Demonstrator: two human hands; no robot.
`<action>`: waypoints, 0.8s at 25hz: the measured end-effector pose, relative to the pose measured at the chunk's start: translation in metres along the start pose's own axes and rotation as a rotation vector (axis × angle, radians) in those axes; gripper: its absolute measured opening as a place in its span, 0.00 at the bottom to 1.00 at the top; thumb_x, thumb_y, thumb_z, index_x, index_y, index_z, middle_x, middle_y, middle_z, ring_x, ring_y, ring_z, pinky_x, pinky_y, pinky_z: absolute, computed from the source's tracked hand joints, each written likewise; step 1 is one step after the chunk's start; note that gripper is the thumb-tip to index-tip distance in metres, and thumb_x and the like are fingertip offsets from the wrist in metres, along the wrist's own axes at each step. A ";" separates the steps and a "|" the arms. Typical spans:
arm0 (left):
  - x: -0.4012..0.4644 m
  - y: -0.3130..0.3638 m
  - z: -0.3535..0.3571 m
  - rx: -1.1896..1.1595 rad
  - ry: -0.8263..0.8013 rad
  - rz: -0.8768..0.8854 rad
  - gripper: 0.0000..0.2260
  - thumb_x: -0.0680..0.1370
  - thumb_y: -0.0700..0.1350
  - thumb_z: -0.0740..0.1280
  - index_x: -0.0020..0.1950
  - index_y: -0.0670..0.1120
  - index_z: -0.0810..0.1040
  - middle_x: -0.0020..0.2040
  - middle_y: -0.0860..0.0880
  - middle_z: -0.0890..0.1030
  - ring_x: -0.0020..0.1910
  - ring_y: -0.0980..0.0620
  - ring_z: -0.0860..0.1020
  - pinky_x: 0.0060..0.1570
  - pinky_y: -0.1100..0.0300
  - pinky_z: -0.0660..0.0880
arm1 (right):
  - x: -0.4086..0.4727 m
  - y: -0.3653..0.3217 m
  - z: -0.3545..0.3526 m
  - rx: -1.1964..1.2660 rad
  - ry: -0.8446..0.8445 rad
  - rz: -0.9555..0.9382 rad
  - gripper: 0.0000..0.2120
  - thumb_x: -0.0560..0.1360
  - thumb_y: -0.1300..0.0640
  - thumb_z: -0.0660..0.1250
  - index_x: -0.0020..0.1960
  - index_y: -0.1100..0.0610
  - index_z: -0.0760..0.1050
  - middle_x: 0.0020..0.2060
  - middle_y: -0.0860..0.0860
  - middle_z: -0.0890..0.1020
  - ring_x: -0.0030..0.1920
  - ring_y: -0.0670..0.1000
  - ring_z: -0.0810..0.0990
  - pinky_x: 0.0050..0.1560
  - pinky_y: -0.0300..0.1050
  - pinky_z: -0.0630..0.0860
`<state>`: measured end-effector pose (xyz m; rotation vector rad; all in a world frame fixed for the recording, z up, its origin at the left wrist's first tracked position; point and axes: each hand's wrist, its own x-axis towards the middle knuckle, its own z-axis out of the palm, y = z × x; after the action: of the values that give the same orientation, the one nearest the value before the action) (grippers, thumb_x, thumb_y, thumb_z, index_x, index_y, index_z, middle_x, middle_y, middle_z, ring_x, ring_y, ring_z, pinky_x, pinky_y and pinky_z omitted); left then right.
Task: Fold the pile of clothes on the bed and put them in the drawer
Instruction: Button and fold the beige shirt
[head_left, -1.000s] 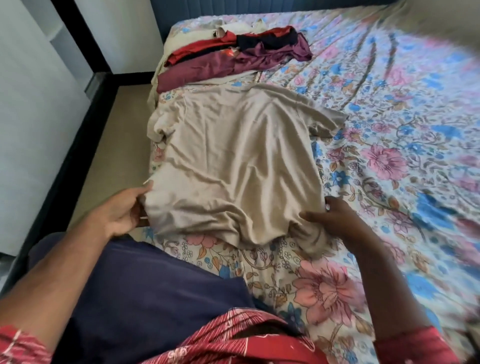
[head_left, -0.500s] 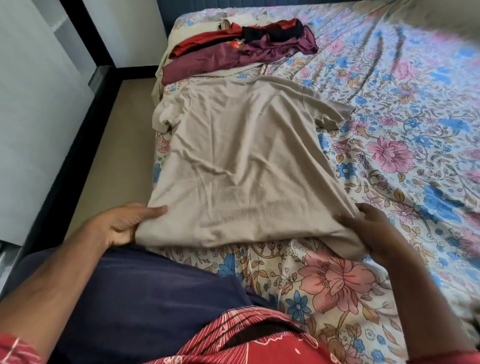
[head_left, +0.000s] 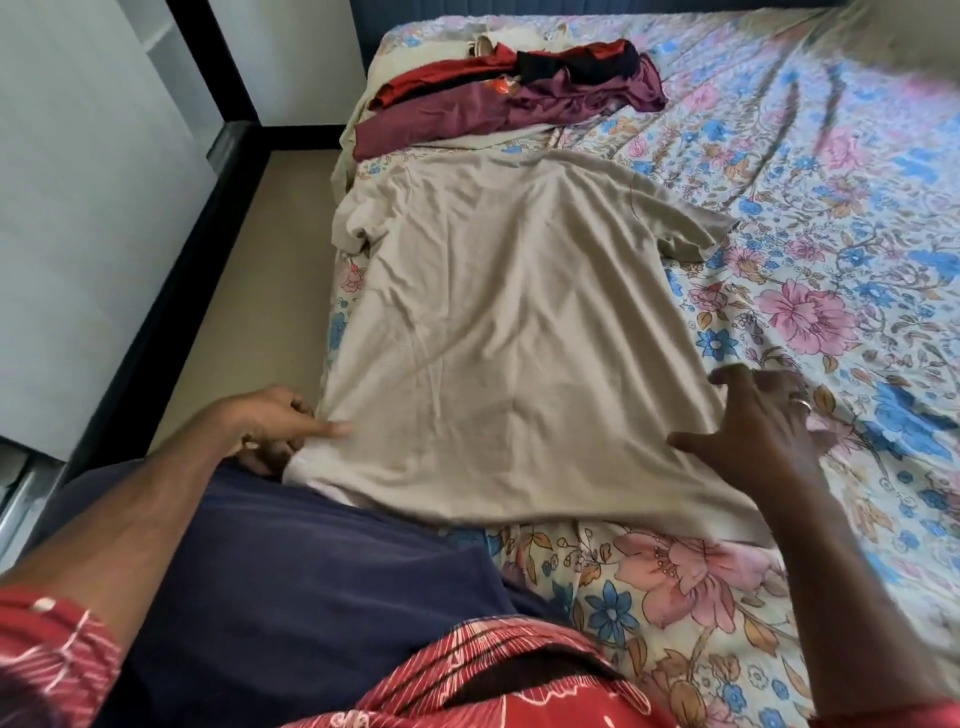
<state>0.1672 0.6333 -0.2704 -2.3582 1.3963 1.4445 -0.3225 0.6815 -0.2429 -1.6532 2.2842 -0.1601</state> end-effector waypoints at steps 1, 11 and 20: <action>0.003 0.008 -0.004 -0.054 0.026 0.005 0.30 0.65 0.66 0.78 0.55 0.48 0.75 0.48 0.47 0.83 0.44 0.49 0.83 0.39 0.52 0.81 | 0.008 -0.021 0.001 0.008 0.029 -0.080 0.39 0.67 0.42 0.80 0.70 0.48 0.65 0.73 0.56 0.64 0.72 0.64 0.67 0.69 0.71 0.65; 0.070 0.052 -0.019 -0.182 0.396 0.213 0.18 0.69 0.55 0.81 0.47 0.46 0.78 0.43 0.49 0.81 0.41 0.51 0.80 0.37 0.59 0.73 | 0.152 -0.349 0.056 -0.191 0.013 -0.902 0.24 0.80 0.45 0.65 0.73 0.52 0.66 0.73 0.49 0.71 0.73 0.54 0.71 0.70 0.61 0.64; 0.083 0.021 -0.031 -0.366 0.143 0.445 0.14 0.77 0.48 0.76 0.42 0.41 0.75 0.35 0.49 0.72 0.32 0.55 0.71 0.34 0.60 0.68 | 0.237 -0.484 0.147 -0.263 -0.112 -0.781 0.41 0.79 0.45 0.68 0.81 0.62 0.52 0.81 0.59 0.59 0.80 0.59 0.59 0.76 0.62 0.60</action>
<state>0.1870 0.5514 -0.3053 -2.5083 1.9411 1.8012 0.0961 0.3149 -0.2944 -2.5375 1.5131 0.0659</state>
